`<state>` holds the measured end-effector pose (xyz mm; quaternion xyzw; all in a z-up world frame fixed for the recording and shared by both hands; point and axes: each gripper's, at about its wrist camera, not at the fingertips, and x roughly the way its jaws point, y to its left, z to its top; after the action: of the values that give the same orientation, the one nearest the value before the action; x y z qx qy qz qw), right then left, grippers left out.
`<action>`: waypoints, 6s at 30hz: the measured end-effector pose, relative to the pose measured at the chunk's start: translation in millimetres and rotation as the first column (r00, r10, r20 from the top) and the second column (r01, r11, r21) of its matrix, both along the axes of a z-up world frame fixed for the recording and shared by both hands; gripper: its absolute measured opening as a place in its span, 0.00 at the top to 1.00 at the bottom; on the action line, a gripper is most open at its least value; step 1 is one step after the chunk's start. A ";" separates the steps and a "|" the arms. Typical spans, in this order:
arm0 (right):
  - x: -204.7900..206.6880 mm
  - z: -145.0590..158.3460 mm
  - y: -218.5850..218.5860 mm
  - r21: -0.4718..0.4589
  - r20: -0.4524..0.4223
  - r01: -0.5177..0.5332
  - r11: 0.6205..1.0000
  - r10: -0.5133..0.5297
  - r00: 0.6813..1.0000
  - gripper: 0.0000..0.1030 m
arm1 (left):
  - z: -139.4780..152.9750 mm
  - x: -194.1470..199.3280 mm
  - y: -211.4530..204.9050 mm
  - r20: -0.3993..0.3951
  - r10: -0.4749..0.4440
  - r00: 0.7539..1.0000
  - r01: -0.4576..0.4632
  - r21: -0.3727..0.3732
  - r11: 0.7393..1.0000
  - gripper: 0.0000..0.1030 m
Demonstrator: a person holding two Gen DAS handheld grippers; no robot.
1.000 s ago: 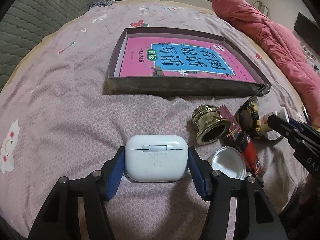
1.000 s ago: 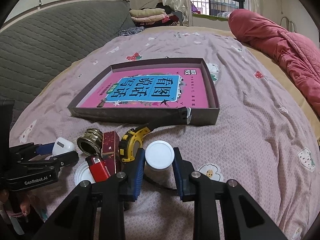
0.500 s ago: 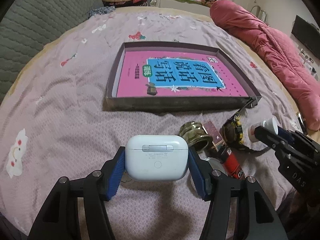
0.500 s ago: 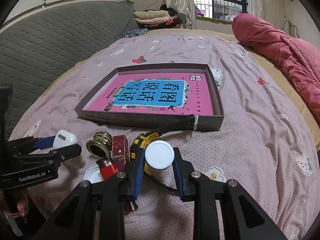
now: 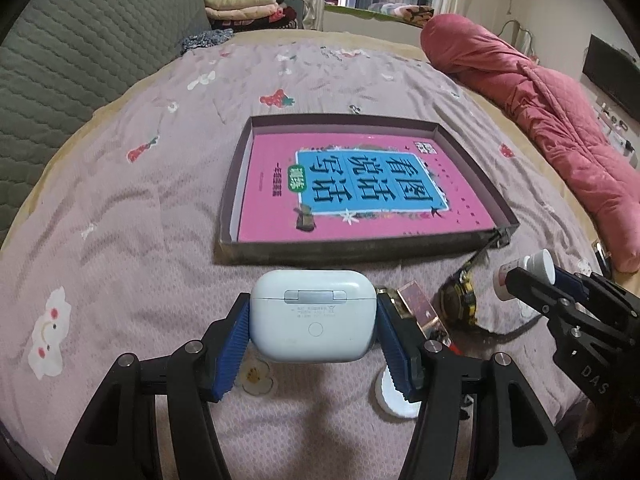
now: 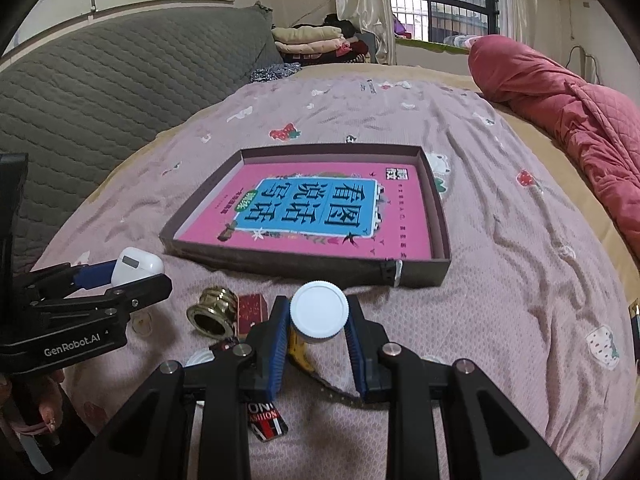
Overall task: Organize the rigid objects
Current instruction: 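Carry the earbuds case with the left tool into the tray while the right tool carries the bottle there, then open the left tool to release the case on the book while the right tool releases the bottle, then withdraw both open tools from the tray back toward the remaining objects, then move the left tool toward the brass cylinder while the right tool approaches the yellow watch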
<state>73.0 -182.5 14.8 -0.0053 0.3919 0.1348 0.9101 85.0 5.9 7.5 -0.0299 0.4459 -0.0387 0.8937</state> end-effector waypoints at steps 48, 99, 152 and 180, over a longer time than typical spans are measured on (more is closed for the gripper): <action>115.8 -33.8 -23.1 -0.103 -0.173 0.076 0.992 -0.093 0.980 0.73 | -49.5 124.5 7.8 -0.123 0.014 0.992 -0.005 0.072 0.997 0.40; 74.2 2.2 -35.3 -0.072 -0.028 0.116 0.991 -0.118 0.993 0.50 | -23.8 117.6 13.3 -0.059 0.027 0.998 -0.023 0.067 0.997 0.39; -9.1 11.9 -0.6 -0.075 0.066 0.028 0.997 -0.023 0.998 0.49 | 7.9 -8.7 -18.5 0.033 -0.073 0.997 0.070 0.077 0.995 0.39; -47.1 -2.7 5.9 -0.102 0.017 -0.039 0.994 0.041 0.999 0.49 | -17.7 -36.7 -27.8 -0.097 -0.162 0.982 0.166 0.027 0.986 0.39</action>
<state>25.9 -176.6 12.0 -0.0608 0.3894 0.1329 0.9094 48.3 -21.9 -10.2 0.0209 0.4891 -0.1028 0.8659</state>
